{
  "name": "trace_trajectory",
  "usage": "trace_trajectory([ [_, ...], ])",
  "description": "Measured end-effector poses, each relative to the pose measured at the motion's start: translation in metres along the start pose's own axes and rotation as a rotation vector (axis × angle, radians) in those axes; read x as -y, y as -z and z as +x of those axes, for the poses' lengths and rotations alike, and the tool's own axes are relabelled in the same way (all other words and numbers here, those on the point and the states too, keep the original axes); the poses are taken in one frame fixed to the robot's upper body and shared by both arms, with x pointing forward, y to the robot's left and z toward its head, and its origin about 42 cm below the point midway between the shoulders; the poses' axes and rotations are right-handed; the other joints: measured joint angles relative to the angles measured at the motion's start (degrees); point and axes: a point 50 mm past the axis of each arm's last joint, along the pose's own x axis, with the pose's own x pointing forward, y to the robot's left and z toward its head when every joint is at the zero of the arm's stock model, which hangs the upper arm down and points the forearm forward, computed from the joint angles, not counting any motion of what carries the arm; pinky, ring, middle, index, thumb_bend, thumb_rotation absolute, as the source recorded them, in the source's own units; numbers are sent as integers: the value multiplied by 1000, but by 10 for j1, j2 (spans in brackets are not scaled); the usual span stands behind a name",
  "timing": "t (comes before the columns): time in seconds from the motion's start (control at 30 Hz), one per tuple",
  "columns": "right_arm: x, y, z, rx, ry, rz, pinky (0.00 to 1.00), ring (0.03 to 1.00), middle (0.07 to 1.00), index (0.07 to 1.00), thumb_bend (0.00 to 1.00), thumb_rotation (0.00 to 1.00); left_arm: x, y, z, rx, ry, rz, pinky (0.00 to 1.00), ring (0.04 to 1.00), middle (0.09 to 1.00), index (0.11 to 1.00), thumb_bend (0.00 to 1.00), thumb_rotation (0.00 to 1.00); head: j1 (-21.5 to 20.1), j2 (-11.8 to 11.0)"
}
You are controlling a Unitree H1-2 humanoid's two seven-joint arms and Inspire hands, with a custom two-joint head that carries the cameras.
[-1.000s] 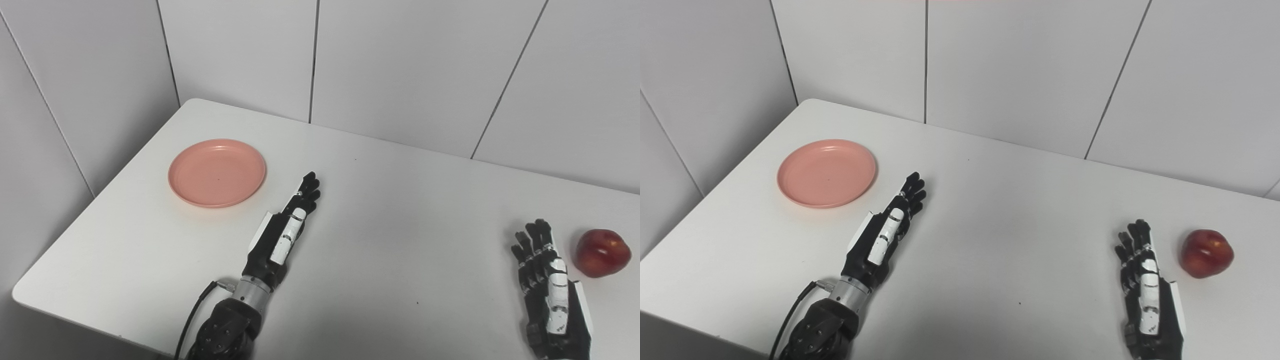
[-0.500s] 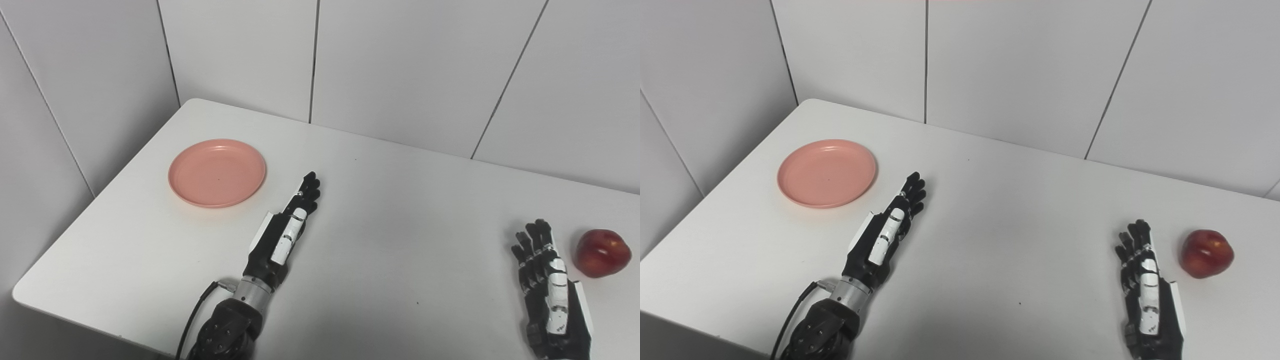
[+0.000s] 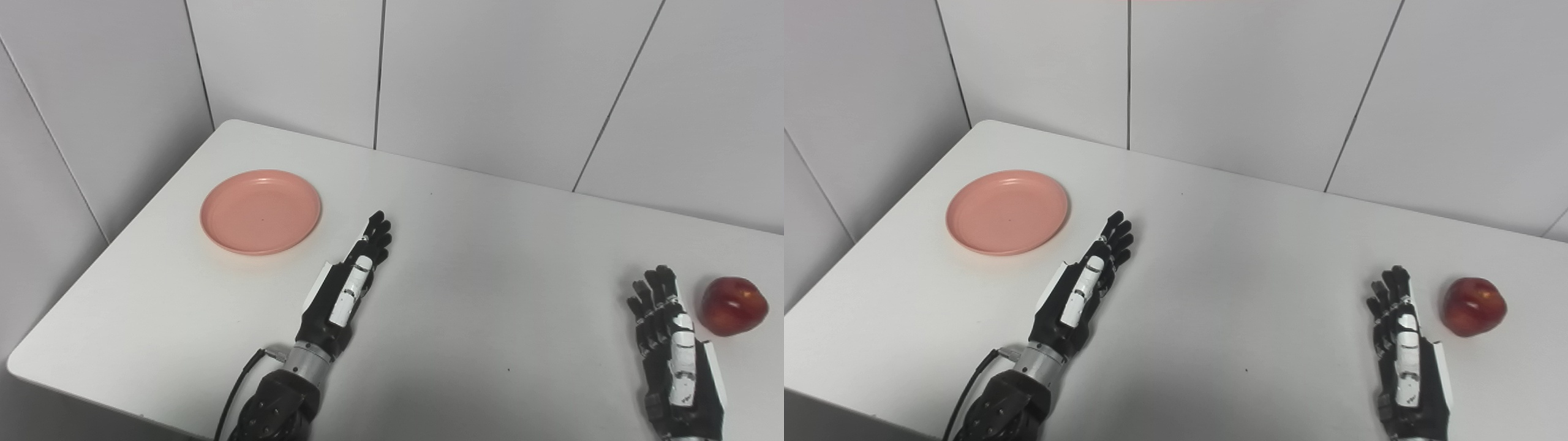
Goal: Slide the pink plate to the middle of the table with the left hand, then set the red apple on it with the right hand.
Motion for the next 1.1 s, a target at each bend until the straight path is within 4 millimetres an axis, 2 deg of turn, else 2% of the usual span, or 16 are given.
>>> trace_trajectory([
  [0.13, 0, 1, 1, 5, 0, -4, 1000, 989, 1000, 1000, 319, 1000, -6, -22, 2, 38, -8, -3, 1000, 972, 979, 962, 344, 1000, 1, -1],
  [0.63, 4, 2, 0, 5, 12, -6, 1000, 992, 1000, 1000, 321, 1000, -22, -67, 12, 73, -42, -32, 998, 975, 978, 952, 288, 1000, 10, -10],
  [0.8, 4, 2, 1, 9, 10, -8, 1000, 994, 1000, 1000, 326, 1000, -29, -89, 19, 140, -37, -33, 1000, 981, 980, 957, 327, 1000, 12, -12],
  [0.93, 4, 2, 1, 10, 10, -7, 1000, 999, 1000, 1000, 337, 1000, -41, -98, 26, 151, -41, -42, 1000, 975, 976, 956, 359, 1000, 14, -15],
  [1.1, 5, 2, 3, 14, 12, 1, 1000, 995, 1000, 1000, 324, 1000, -67, -109, 34, 179, -65, -37, 1000, 962, 969, 951, 379, 1000, 16, -16],
])
